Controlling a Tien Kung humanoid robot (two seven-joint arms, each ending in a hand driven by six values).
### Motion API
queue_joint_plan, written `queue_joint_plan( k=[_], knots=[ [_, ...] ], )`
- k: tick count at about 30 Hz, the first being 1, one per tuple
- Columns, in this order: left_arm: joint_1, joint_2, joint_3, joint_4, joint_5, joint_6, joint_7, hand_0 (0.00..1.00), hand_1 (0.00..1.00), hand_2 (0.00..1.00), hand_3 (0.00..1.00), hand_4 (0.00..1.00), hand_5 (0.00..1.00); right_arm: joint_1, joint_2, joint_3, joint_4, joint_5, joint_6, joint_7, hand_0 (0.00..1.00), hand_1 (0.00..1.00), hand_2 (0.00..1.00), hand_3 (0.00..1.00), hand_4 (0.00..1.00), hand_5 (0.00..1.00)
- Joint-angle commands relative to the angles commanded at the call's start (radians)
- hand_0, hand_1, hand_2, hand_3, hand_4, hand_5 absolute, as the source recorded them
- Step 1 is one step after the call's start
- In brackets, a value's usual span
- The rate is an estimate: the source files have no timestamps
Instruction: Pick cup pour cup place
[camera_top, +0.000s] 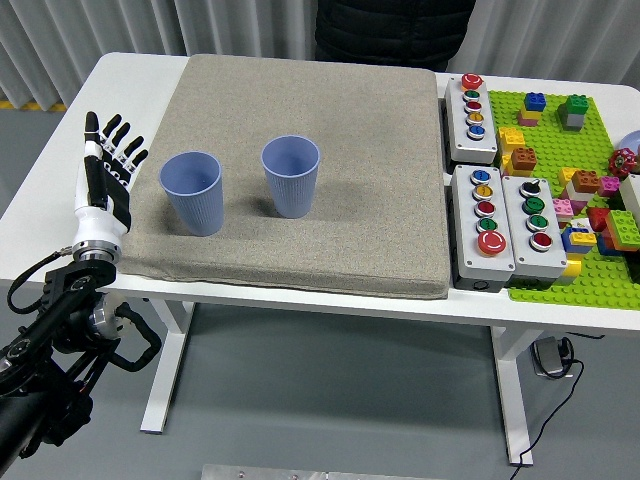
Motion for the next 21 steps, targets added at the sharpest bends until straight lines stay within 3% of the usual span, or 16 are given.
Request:
queue_joint_plan(
  k=[21],
  knots=[
    [0.03,-0.005,0.008,-0.02,0.017,0.003,0.004,0.78,0.816,0.892,0.864,0.885,0.998,-0.018,-0.003,0.003,0.001,-0.008,-0.002,0.0,0.702,0.68,0.611,0.6,0.014,0.385]
  ],
)
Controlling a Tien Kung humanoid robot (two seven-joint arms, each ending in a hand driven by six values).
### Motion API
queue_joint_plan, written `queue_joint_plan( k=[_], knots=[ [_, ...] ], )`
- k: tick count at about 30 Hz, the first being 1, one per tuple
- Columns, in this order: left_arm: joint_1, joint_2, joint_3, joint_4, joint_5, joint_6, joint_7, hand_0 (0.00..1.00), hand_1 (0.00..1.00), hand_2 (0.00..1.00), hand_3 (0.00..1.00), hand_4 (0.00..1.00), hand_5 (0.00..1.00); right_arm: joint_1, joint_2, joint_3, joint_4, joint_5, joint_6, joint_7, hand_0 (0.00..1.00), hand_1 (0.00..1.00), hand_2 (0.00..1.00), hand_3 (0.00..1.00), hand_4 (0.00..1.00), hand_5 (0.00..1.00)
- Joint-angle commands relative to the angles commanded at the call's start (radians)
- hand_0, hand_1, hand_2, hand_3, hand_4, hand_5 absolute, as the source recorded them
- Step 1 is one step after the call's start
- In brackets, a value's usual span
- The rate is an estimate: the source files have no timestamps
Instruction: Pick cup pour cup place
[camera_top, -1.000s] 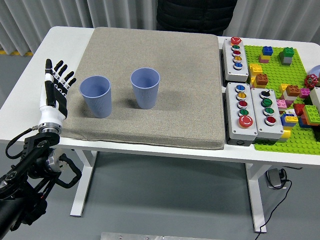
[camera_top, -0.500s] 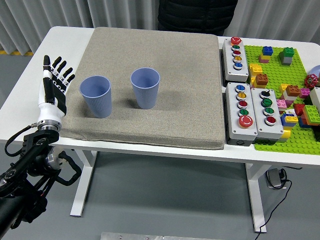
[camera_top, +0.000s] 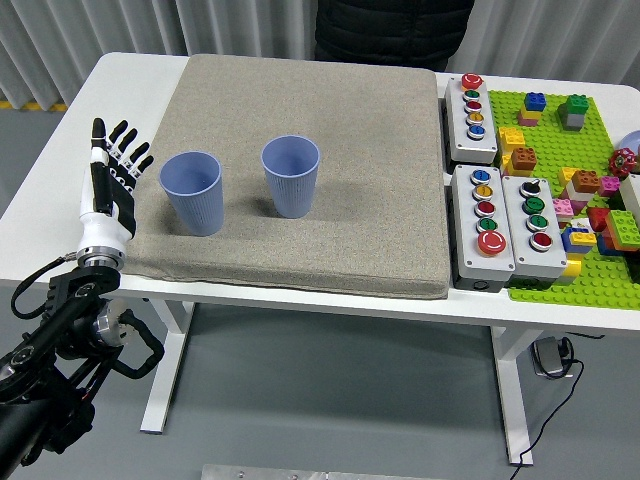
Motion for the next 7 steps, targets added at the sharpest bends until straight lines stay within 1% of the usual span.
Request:
queue_joint_plan(
  k=[7],
  knots=[
    [0.017,-0.003,0.002,-0.01,0.007,0.001,0.002,0.78,0.816,0.893,0.864,0.884,0.998,-0.011,0.001,0.004,0.002,-0.018,0.005,-0.004,0.702,0.679,0.612,0.601,0.016,0.389]
  ],
)
